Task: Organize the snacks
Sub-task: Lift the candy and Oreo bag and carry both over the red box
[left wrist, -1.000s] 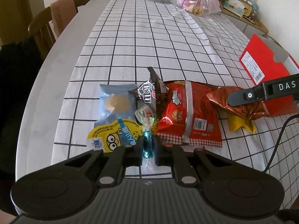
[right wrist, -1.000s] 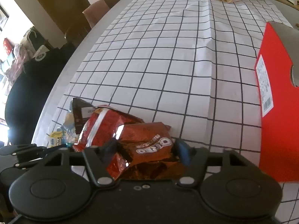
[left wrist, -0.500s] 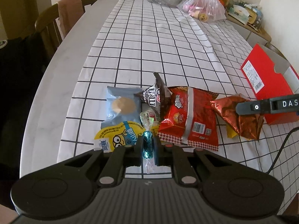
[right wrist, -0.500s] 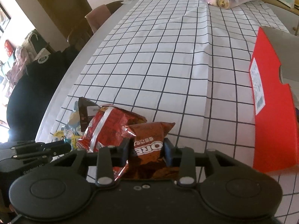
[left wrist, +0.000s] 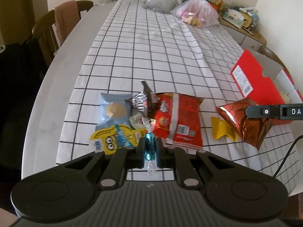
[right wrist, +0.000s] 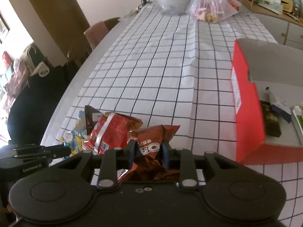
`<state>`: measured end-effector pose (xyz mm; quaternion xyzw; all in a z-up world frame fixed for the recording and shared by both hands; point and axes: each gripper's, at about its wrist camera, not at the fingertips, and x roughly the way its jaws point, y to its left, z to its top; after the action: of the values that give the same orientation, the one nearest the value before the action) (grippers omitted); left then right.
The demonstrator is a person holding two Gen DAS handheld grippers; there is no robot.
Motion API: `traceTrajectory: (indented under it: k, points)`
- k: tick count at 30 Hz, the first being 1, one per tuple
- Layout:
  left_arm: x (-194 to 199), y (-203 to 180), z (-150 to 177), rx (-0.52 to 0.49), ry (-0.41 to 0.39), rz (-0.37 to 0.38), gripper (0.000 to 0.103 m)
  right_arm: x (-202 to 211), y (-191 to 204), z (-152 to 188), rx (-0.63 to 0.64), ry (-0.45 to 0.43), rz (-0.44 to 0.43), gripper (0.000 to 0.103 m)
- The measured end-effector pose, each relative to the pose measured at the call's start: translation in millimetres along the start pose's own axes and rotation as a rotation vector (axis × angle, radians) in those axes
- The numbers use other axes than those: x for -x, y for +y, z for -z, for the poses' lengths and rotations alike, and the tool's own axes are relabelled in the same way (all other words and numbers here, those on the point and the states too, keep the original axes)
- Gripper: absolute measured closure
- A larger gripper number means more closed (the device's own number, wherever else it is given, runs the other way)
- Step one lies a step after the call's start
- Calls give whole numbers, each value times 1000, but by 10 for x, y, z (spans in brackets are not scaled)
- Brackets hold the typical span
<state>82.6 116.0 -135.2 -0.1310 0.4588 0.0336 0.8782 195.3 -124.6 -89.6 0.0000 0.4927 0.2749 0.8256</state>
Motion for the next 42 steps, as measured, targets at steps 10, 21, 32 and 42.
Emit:
traceTrajectory:
  k: [10, 21, 32, 42]
  points:
    - [271, -452, -206, -44, -53, 58, 92, 606, -267, -49, -32, -120, -4, 76]
    - [366, -1327, -532, -128, -103, 106, 92, 1131, -939, -121, -65, -224, 42, 76]
    - [190, -2334, -835, -213, -109, 136, 92, 1364, -1703, -197, -93, -261, 82, 76]
    - [-171, -3062, -1039, -250, -70, 142, 92, 1343, -2395, -314, -112, -253, 132, 76]
